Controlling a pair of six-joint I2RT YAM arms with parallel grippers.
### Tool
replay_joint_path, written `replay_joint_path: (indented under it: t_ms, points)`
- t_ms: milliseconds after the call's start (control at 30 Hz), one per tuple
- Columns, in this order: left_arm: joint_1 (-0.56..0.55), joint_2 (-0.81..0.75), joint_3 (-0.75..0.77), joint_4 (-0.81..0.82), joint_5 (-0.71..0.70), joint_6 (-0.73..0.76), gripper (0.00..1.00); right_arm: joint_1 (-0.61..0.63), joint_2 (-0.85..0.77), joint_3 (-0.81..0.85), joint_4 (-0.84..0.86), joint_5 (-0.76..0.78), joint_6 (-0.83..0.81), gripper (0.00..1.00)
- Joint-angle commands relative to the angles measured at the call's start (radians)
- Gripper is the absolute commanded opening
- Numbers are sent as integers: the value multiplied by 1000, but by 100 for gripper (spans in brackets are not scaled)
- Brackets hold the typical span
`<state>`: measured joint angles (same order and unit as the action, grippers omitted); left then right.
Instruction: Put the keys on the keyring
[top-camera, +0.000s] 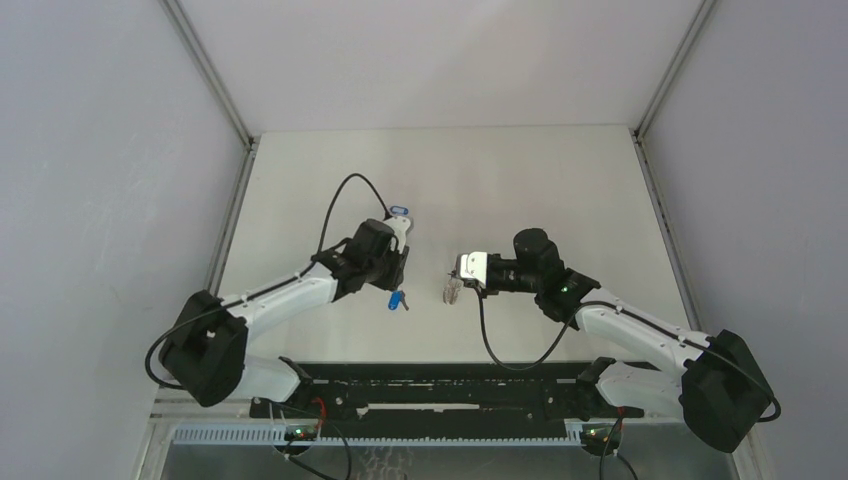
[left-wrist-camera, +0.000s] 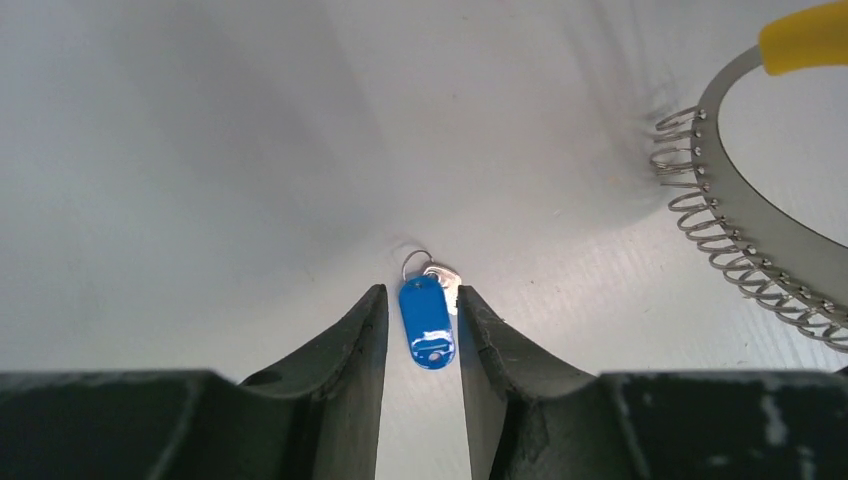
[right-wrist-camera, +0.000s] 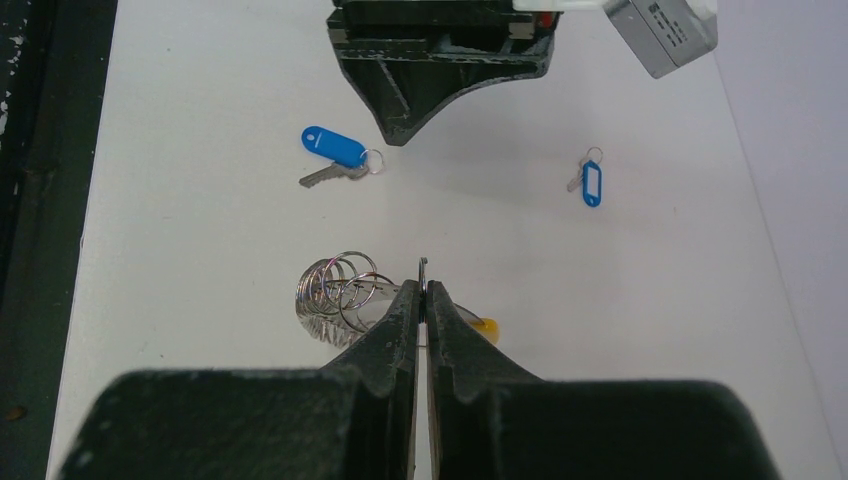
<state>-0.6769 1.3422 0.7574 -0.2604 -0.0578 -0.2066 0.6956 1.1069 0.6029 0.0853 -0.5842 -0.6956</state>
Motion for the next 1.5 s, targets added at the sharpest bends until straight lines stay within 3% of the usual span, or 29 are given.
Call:
replay_joint_path:
  t_ms: [0,300,633,1133,1467]
  points:
    - [50,74,123,-103,136,27,36,8,-24,7,42,-6,-5,0]
    - [126,223,227,-164,254,42,32,10,-19,6,41,-3,-9,0]
    - [131,325,275,-182,275,63,28,10,-16,6,41,-1,-11,0]
    - [137,278,216,-163,236,8,28,10,-18,7,40,-3,-12,0]
    - [138,285,191,-131,244,-24,21,13,-27,6,36,-1,-12,0]
